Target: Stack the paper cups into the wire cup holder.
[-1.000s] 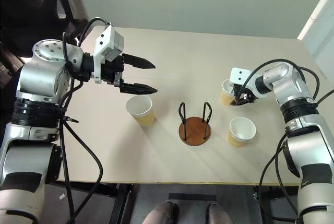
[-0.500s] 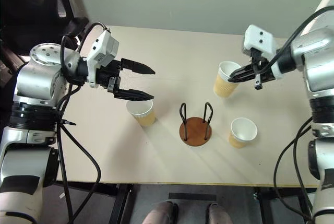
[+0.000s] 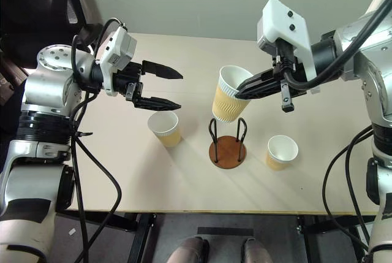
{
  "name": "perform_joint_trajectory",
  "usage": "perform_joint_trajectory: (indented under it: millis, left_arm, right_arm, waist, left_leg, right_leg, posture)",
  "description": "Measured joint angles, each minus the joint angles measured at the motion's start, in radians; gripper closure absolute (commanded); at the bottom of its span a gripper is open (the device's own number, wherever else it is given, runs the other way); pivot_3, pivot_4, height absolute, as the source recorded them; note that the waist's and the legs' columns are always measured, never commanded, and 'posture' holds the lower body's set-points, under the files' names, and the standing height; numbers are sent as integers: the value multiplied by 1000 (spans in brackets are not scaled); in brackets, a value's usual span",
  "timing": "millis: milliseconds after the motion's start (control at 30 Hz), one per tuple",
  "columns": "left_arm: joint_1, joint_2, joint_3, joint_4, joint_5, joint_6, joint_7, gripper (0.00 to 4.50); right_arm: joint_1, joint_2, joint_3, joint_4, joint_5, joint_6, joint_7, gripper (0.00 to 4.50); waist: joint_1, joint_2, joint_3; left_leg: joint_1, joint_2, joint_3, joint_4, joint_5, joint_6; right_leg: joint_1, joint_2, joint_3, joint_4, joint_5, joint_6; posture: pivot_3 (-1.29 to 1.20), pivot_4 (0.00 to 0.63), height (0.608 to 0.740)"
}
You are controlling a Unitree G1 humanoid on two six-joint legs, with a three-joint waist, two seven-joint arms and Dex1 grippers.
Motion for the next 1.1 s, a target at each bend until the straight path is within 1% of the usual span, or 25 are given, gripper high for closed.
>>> perform_joint_trajectory:
  millis: [133,267,333,467,867,1100]
  left_arm:
    - [0,-9,-2,5,2,-7,0,0]
    - [0,-9,-2,4,2,-7,0,0]
    - [0,-8,-2,4,3,-7,0,0]
    - [0,-5,-2,-4,2,-7,1,0]
    - [1,-5,-2,-7,3,-7,2,0]
    - [6,-6,-2,-9,3,-7,2,0]
  right_arm:
    - [8,15,13,-2,20,-12,-29,4464]
    - [36,15,50,7,22,-31,-32,4464]
    - [46,13,57,6,26,-38,-32,4464]
    - [82,7,92,6,25,-69,-32,4464]
    - [119,-15,146,4,8,-133,-31,4464]
    - [118,-51,150,7,12,-133,-17,4464]
  waist:
    - [0,0,0]
    - [0,0,0]
    - [-1,0,0]
    - [-1,0,0]
    - [-3,0,0]
    - [-4,0,0]
  left_leg:
    - [-1,0,0,0,0,0]
    - [-4,0,0,0,0,0]
    - [-8,0,0,1,0,0]
    - [-9,0,0,2,1,1]
    - [-9,0,0,2,2,1]
    - [-9,0,0,2,2,1]
  right_leg:
    - [-1,0,-1,-1,0,0]
    - [-3,0,-1,-1,0,0]
    - [-7,0,-2,0,0,0]
    - [-8,0,-2,-1,1,1]
    - [-8,0,-2,0,2,2]
    - [-8,0,-2,0,2,2]
  posture:
    - [0,150,740]
    - [0,150,740]
    - [0,150,740]
    - [0,150,740]
    - [0,150,740]
    - [0,150,740]
